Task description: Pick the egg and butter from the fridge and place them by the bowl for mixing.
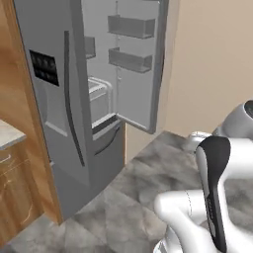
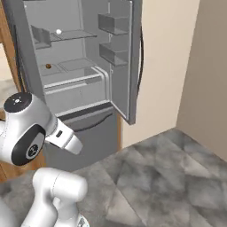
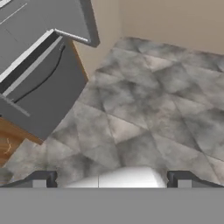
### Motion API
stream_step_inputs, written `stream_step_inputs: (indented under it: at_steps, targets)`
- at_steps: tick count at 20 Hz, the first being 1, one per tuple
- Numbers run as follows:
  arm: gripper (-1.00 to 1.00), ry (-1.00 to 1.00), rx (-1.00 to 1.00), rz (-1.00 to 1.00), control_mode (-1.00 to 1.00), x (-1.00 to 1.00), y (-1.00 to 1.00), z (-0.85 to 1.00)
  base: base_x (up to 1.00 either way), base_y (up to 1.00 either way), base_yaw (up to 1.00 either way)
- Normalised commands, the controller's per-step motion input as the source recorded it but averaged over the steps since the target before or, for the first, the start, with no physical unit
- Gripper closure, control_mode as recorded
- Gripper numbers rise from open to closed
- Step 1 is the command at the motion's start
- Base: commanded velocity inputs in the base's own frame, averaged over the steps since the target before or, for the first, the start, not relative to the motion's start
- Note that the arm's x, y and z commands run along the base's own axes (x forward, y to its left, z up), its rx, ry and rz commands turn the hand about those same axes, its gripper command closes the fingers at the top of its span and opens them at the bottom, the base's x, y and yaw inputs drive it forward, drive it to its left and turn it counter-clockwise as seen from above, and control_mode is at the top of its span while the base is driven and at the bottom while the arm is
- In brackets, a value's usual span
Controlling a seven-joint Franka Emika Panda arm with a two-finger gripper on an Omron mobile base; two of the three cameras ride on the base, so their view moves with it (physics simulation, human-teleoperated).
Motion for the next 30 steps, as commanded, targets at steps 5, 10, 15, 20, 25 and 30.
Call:
stream_step_inputs:
  at_steps: [5,10,15,20,25,30]
  targets:
    - [-1.00,0.00,0.00,0.00,1.00,0.00,0.00,0.00,0.50,-0.21,0.62]
    - [-1.00,0.00,0.00,0.00,1.00,0.00,0.00,0.00,1.00,-0.83,0.24]
    - [-1.00,0.00,0.00,0.00,1.00,0.00,0.00,0.00,0.81,-0.39,0.35]
    - [-1.00,0.00,0.00,0.00,1.00,0.00,0.00,0.00,0.25,-0.21,0.60]
    - [-1.00,0.00,0.00,0.00,1.00,0.00,0.00,0.00,0.10,-0.44,0.51]
    - [-1.00,0.00,0.00,0.00,1.00,0.00,0.00,0.00,0.37,-0.94,0.34]
